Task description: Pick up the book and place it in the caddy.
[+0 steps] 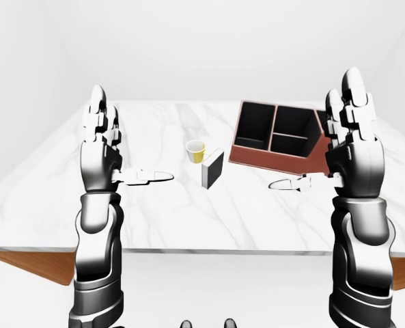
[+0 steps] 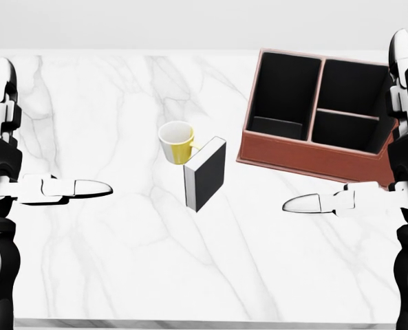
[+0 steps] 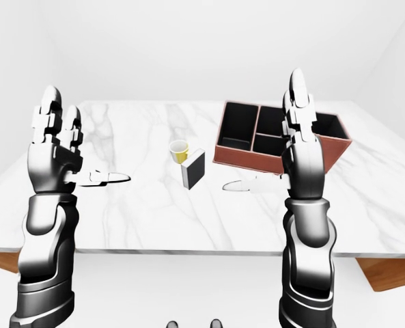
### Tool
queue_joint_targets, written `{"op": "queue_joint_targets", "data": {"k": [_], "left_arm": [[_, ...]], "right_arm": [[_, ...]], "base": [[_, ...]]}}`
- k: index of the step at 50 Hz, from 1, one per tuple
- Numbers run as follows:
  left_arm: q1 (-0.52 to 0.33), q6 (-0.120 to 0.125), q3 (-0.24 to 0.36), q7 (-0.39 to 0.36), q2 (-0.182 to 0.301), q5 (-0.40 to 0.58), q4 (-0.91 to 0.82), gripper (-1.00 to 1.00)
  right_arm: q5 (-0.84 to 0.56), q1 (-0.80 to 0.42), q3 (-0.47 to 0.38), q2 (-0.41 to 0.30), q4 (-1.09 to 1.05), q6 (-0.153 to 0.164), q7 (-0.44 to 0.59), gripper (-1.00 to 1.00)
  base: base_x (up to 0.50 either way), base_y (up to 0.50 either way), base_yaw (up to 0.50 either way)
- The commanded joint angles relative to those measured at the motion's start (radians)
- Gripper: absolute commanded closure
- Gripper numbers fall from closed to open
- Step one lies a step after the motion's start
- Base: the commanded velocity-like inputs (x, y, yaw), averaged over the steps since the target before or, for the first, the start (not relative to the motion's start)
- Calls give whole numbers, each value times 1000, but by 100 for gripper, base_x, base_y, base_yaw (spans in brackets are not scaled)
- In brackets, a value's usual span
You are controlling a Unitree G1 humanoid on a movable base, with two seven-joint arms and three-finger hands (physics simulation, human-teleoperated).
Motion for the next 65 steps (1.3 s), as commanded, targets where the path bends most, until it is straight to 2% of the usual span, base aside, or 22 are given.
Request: {"op": "queue_joint_targets", "data": {"k": [1,27,65], "left_arm": [[-1,0,2,4,0,-15,-10,-100],[-1,0,0,4,3,-24,-17,-100],[0,0,0,2,1,-15,-13,-100]], "right_arm": [[-8,3,0,2,16,0,-6,-100],[-27,24,12,12,25,0,-5,-100],[-51,52,13,22,34,0,14,-100]], "base": [[25,-2,0],[21,-1,0],[11,1,0]]}}
